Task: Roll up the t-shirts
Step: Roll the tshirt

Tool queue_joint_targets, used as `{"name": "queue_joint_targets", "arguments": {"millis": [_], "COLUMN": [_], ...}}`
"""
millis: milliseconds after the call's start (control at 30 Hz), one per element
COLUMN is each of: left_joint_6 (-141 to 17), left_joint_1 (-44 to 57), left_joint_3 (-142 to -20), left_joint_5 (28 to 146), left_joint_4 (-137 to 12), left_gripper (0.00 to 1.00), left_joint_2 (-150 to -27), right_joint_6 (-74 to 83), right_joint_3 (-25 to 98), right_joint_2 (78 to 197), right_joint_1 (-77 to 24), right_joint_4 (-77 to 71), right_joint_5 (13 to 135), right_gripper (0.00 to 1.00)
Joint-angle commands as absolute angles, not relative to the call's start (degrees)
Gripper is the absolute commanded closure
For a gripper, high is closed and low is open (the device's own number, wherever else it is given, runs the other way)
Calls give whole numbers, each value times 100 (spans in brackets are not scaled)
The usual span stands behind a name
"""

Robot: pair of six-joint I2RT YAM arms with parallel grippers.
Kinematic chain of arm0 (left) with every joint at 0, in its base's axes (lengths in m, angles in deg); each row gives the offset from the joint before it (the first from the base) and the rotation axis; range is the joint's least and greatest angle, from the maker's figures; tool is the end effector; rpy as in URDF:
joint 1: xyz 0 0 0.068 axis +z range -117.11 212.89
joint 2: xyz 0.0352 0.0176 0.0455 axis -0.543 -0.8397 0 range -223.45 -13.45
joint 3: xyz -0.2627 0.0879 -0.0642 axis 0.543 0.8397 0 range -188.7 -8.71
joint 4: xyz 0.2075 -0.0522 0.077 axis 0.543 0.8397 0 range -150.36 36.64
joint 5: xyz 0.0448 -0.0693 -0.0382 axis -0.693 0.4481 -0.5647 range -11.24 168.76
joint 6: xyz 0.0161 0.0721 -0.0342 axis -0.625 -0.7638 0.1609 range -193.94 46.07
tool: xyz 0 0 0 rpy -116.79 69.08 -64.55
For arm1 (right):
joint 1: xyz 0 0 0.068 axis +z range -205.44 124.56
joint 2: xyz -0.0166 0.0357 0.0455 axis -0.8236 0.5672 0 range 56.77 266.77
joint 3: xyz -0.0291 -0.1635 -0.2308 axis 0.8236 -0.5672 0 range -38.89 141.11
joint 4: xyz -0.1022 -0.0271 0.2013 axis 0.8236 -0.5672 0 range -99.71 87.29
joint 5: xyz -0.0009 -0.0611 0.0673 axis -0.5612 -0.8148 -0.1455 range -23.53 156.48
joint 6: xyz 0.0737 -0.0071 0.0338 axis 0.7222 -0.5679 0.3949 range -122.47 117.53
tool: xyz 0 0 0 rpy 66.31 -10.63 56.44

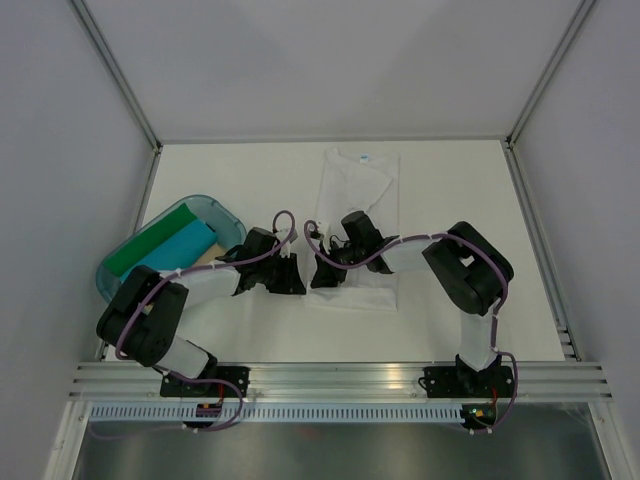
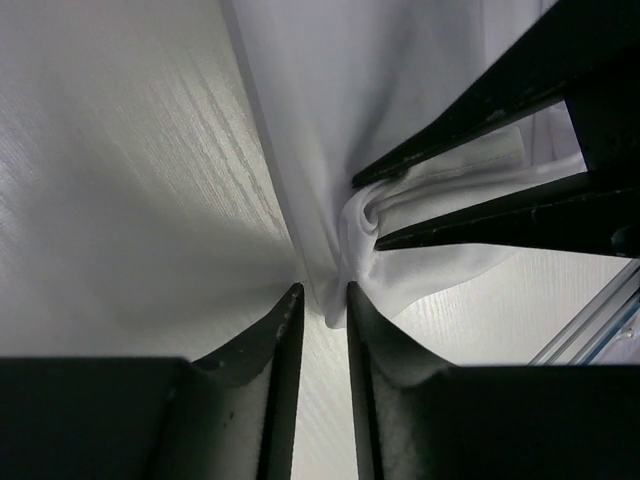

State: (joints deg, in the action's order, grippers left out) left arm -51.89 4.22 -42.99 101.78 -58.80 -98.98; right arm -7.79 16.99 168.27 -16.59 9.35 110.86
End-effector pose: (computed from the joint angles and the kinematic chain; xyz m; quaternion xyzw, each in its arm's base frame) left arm 0.2146 -0.1488 0.1530 0.1172 0.9235 -0.3048 0.2013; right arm 0.2636 0.2759 0.1465 -0.4580 0.7325 0.4377 0.2494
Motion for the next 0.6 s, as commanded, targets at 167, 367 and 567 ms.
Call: {"name": "queue_joint_targets", "arguments": {"millis": [167, 367, 567], "left_joint_6": [-5284, -5328, -5284], "left_joint_1": [432, 423, 423], "left_joint_3": [-4281, -4088, -3965], "left_joint_5": [10327, 10372, 10346], "left_joint_4": [-5588, -5535, -5552], "left_gripper": [78, 86, 98], "left_joint_2": [-9914, -9765, -9651], "right_joint_6": [-853, -774, -528], "right_joint_3": [1648, 1657, 1718], "right_joint_2": [16892, 16874, 16874], "right_joint_1": [-1642, -1659, -1800], "right_joint_4": [1083, 1205, 1452], "right_joint_5": [11376, 11341, 11279], "right_gripper": [98, 100, 100]}}
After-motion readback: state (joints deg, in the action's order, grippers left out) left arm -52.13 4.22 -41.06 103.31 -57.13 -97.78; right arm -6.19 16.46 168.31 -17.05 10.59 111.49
